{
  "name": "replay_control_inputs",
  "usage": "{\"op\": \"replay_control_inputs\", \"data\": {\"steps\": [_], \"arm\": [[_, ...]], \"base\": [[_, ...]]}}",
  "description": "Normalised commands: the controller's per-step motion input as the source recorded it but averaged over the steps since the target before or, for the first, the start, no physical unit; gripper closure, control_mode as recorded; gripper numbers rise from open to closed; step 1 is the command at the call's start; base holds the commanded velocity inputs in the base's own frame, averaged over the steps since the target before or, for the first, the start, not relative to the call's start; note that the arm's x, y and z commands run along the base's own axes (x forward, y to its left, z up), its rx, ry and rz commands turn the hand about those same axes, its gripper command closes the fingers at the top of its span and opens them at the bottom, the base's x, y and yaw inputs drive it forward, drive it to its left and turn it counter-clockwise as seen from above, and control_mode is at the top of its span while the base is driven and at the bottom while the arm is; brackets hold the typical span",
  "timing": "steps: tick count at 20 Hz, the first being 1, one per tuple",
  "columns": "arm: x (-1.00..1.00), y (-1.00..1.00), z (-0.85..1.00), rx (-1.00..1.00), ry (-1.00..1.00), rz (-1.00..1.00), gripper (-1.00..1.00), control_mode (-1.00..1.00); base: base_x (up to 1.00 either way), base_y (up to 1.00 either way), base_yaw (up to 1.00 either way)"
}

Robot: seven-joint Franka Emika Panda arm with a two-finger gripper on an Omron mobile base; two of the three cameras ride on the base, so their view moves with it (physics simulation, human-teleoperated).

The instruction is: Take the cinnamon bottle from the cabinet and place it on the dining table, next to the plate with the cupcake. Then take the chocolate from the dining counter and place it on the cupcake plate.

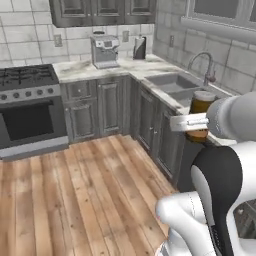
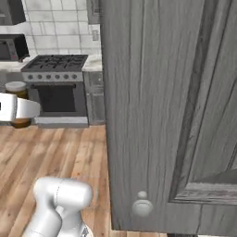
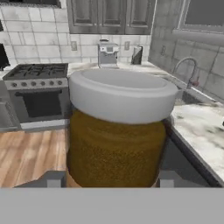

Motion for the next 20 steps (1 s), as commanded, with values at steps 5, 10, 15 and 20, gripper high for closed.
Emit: {"op": "replay_control_inputs", "data": {"steps": [5, 10, 15, 20], "arm": [[0.00, 0.00, 0.00, 0.00, 0.00, 0.00, 1.00, 1.00], [0.00, 0.00, 0.00, 0.00, 0.00, 0.00, 1.00, 1.00], [0.00, 0.00, 0.00, 0.00, 0.00, 0.00, 1.00, 1.00], [0.00, 0.00, 0.00, 0.00, 0.00, 0.00, 1.00, 1.00]], "base": [[0.01, 0.00, 0.91], [0.18, 0.00, 0.86], [0.44, 0.00, 0.78], [0.59, 0.00, 0.71]]}}
